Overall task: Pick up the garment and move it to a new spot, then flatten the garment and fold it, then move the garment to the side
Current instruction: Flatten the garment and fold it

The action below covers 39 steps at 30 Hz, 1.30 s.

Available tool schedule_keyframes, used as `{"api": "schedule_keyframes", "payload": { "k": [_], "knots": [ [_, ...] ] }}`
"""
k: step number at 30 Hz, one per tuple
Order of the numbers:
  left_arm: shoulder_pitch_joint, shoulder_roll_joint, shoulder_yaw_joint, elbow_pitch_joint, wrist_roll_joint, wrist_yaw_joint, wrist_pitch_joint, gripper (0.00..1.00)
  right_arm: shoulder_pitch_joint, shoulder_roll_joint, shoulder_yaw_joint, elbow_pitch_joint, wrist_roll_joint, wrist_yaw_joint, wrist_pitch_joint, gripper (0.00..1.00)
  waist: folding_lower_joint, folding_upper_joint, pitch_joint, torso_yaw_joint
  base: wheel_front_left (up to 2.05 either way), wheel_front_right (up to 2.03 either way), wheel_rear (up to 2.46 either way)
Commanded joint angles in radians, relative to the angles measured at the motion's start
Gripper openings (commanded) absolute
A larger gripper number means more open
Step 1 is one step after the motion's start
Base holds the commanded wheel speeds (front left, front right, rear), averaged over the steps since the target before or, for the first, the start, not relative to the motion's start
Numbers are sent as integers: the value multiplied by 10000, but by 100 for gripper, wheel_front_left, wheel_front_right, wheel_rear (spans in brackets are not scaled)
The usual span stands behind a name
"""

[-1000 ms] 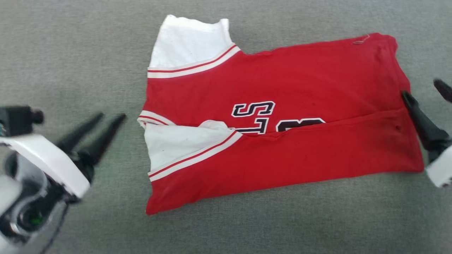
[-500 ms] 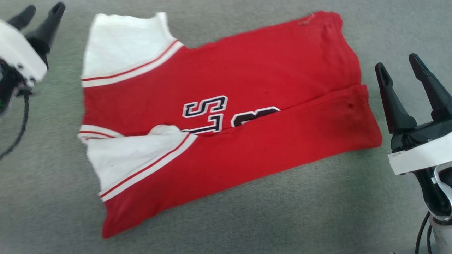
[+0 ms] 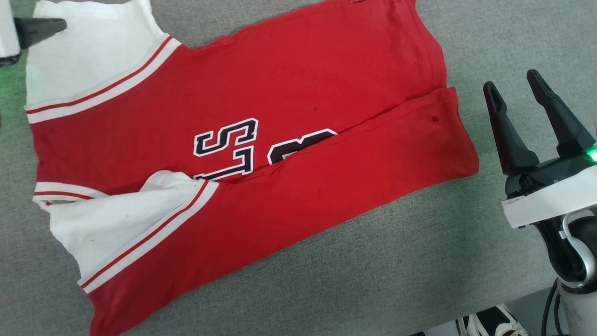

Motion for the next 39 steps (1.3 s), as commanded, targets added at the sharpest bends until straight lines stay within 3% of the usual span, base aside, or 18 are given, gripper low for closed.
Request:
{"api": "schedule_keyframes", "payload": {
  "k": [1,5,6,8,9,10,17,24,29,39],
  "knots": [
    [-9,-82,-161,173,-28,-33,412,100,-103,-39,-5,-84,50,-2,52,100,0,0,57,-39,0,0,0],
    [36,-235,-219,487,-438,-108,1438,100,-116,-68,-31,-160,70,-2,175,100,0,0,99,-30,0,0,0],
    [36,-253,-215,511,-488,-126,1555,90,-128,-78,-41,-177,80,-2,214,100,0,0,101,-17,0,0,0],
    [7,-271,-239,472,-428,-191,1590,46,-165,-101,-39,-201,80,-2,292,100,0,0,113,14,0,0,0],
    [-5,-297,-232,453,-442,-217,1549,30,-192,-106,-36,-210,84,-2,330,100,0,0,122,26,0,0,0],
    [-10,-329,-235,415,-439,-271,1479,1,-214,-118,-22,-221,90,-2,380,100,0,0,135,36,0,0,0],
    [-137,-484,-163,394,-435,-372,1089,0,-676,-466,268,-145,142,-2,916,100,0,0,257,117,0,0,0],
    [-491,-733,-198,344,-339,-456,897,0,-2994,-1733,1772,798,739,-3,3124,100,0,0,498,345,0,0,0],
    [-710,-1017,-205,242,-396,-511,771,0,-5277,-2478,2759,2470,1324,-3,4841,100,0,0,697,618,0,0,0],
    [-1046,-1395,-358,-113,-457,-516,577,0,-8480,-2441,4244,5803,2378,-3,6996,100,0,0,1117,1125,0,0,0]
  ]
}}
